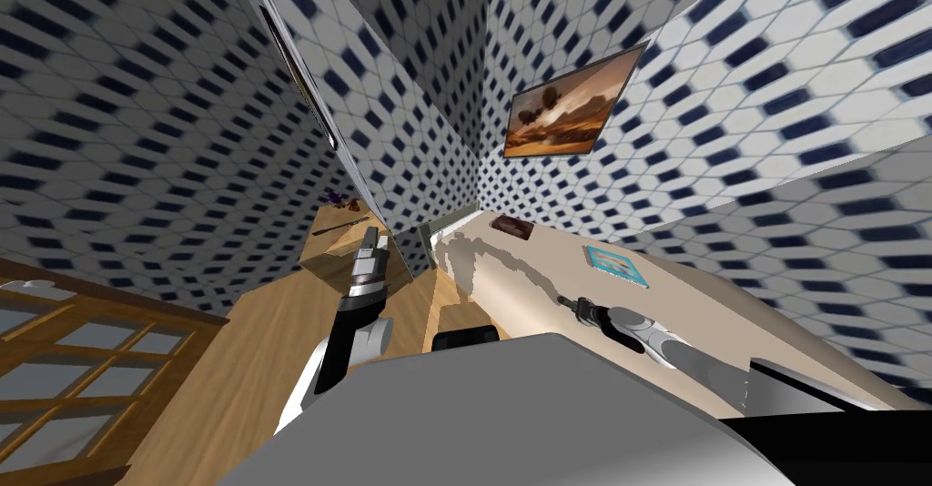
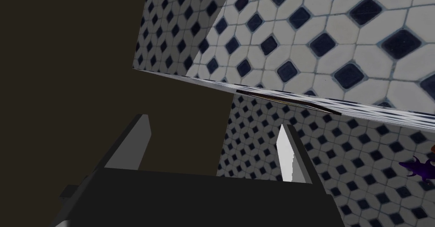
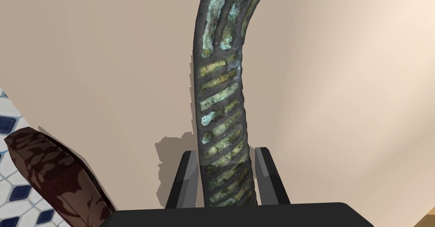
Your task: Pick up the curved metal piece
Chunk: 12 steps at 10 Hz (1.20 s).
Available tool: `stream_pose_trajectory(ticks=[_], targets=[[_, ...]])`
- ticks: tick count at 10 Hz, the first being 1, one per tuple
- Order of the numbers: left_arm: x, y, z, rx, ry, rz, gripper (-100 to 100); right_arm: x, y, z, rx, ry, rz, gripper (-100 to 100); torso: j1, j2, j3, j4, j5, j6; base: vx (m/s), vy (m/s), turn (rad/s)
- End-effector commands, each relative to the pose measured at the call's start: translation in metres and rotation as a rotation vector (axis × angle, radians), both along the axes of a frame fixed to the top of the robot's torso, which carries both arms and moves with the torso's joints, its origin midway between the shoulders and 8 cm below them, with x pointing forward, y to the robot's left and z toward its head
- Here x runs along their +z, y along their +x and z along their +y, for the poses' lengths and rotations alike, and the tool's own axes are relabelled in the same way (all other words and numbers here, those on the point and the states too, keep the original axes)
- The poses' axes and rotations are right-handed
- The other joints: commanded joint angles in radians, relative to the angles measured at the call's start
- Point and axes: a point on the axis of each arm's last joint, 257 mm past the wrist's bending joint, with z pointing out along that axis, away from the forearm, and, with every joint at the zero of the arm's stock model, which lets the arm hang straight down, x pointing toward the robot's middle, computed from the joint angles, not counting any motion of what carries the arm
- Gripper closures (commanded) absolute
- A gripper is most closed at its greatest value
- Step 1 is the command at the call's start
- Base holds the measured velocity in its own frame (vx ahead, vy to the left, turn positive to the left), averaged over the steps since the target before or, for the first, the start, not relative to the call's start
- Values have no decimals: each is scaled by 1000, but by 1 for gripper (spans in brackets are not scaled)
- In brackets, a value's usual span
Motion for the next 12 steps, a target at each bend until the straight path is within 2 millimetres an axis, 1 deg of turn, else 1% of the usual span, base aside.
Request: stream_pose_trajectory(ticks=[1, 2, 7, 8, 10, 11, 12], targets=[[0, 0, 0, 0, 0, 0, 0, 0, 0, 0, 30, -15, 6, 100, 0, 0, 0, 0, 0, 0, 20, 17, -7], [0, 0, 0, 0, 0, 0, 0, 4, -1, 1, 17, 8, -10, 100, -1, 1, 1, 0, -1, -1, 56, 24, -146], [0, 0, 0, 0, 0, 0, 0, 7, -1, 1, 85, -18, -9, 100, 0, -1, 0, 0, 0, -1, 48, 26, -67], [0, 0, 0, 0, 0, 0, 0, 12, -1, 1, 72, 2, -30, 100, 0, 1, 0, 0, 0, -2, 54, 30, -143], [0, 0, 0, 0, 0, 0, 0, 12, -1, 1, 113, -22, -20, 100, 0, 0, 0, 0, 0, -1, 44, 24, -52], [0, 0, 0, 0, 0, 0, 0, 11, -1, 1, 98, -14, -22, 100, 0, 1, 1, 1, 0, -2, 8, 6, 5], [0, 0, 0, 0, 0, 0, 0, 11, -1, 1, 103, -16, -22, 0, -1, 2, 1, 1, 0, -2, 0, 0, 0]])
